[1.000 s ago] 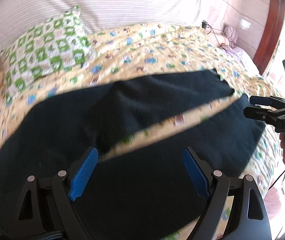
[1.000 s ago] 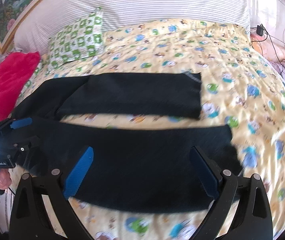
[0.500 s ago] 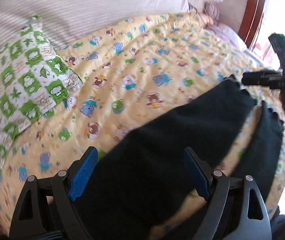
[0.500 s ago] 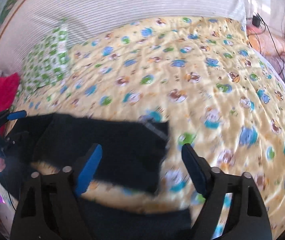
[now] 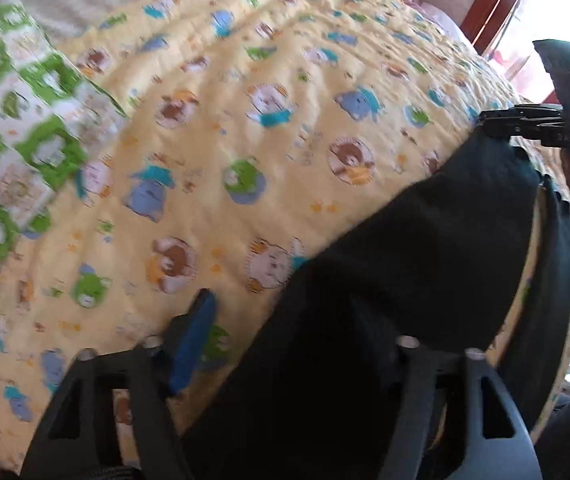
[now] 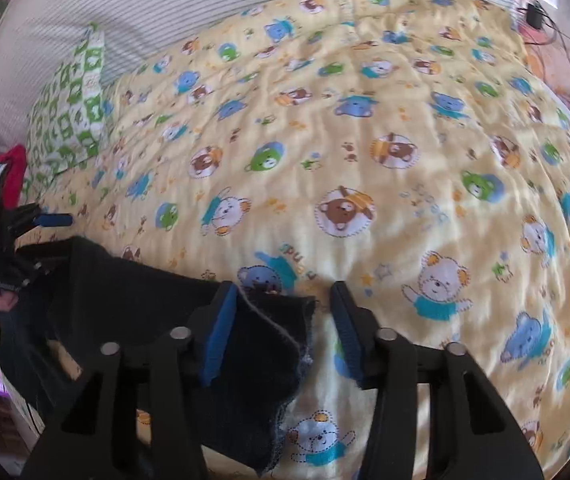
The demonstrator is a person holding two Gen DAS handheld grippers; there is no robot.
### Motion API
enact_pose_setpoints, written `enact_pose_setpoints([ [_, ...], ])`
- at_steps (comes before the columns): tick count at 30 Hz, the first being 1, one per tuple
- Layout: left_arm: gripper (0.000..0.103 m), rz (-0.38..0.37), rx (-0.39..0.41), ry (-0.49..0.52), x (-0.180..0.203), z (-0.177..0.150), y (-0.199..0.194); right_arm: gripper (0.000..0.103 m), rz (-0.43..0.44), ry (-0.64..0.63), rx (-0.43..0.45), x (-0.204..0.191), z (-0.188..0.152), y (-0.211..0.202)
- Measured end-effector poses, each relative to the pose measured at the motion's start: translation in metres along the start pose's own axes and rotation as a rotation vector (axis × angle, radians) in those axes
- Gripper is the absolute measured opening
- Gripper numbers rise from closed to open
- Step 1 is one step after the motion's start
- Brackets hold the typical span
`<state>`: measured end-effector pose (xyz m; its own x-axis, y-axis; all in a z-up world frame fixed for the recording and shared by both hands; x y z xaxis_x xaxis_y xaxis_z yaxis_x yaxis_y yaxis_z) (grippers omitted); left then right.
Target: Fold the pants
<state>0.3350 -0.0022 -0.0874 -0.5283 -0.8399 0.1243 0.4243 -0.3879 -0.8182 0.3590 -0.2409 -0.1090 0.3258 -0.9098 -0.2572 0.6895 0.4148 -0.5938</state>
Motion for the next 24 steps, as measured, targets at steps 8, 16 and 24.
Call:
enact_pose_setpoints([
  [8,0.008,-0.035,0.031,-0.016,0.037,-0.007,-0.031,0.009,0.026,-0.037,0.046,-0.010,0.002,-0.016],
  [16,0.008,-0.068,0.128,-0.007,0.102,-0.030,-0.092,0.009,0.047,-0.141,0.133,-0.026,0.007,-0.060],
  [24,0.004,-0.168,0.193,-0.023,0.165,-0.044,-0.120,0.009,0.143,-0.157,0.224,-0.013,-0.020,-0.100],
])
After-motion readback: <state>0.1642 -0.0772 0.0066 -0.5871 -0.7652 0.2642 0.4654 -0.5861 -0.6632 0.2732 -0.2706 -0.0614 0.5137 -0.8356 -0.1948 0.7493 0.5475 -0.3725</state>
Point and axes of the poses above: each gripper's, at about its wrist camera, not at the fingertips, and y roughly the way its jaws point, x to its right, z to its top, the point moved 6 cm from there along y, roughly the way its jaws point, and after that the axes turned 15 degrees about x, right-handed, at the moved point
